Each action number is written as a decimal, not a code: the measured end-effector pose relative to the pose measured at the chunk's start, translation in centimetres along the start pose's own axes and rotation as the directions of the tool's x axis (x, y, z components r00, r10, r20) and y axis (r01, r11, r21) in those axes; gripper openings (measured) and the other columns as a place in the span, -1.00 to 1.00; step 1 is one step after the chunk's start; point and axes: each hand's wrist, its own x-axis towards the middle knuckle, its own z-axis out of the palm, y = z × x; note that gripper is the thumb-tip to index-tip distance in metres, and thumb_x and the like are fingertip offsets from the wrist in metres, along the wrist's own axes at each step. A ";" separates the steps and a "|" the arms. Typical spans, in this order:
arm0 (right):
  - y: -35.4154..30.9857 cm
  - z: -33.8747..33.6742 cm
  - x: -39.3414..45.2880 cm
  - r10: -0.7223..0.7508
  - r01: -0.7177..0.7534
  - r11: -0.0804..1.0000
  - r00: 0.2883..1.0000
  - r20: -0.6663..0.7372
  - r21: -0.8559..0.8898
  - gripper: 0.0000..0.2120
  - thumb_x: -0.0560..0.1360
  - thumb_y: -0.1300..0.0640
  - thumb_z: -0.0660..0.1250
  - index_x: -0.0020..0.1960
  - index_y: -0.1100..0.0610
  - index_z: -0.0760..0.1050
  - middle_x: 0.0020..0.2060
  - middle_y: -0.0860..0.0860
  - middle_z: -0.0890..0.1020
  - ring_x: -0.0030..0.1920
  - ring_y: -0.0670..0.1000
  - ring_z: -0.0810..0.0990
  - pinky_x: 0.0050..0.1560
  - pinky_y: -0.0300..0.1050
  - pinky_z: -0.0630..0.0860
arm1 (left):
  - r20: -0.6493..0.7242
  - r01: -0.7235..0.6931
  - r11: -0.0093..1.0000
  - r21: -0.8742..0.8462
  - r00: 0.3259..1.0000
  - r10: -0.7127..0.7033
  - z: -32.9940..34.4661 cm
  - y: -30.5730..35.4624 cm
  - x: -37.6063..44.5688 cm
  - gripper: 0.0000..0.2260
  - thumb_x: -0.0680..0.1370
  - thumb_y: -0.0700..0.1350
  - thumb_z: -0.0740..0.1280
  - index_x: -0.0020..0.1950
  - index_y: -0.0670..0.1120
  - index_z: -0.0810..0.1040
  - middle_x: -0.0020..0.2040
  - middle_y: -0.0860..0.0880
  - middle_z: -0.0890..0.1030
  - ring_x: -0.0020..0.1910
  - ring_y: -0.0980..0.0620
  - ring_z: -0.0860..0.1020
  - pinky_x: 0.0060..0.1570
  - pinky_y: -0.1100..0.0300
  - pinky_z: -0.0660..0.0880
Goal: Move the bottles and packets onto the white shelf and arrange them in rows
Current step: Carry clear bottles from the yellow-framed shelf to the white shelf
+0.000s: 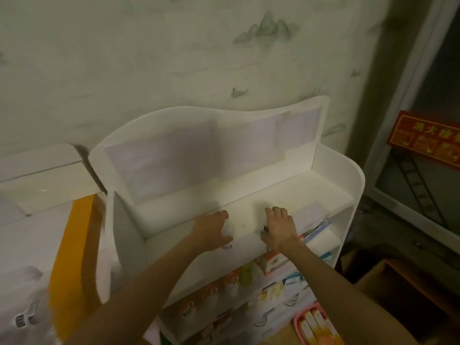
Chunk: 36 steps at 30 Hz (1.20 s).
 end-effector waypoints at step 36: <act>-0.8 -1.2 -1.1 0.009 0.030 0.983 0.978 -0.208 0.182 -0.22 0.57 -0.05 0.28 0.59 0.22 -0.04 0.57 0.22 0.05 0.57 0.24 -0.01 0.55 0.12 0.02 | -0.175 0.049 0.960 0.275 0.985 0.000 -2.0 0.6 -0.5 -0.35 0.62 0.31 -0.03 0.60 -0.05 0.15 0.61 -0.12 0.09 0.59 -0.14 -0.02 0.54 -0.12 -0.13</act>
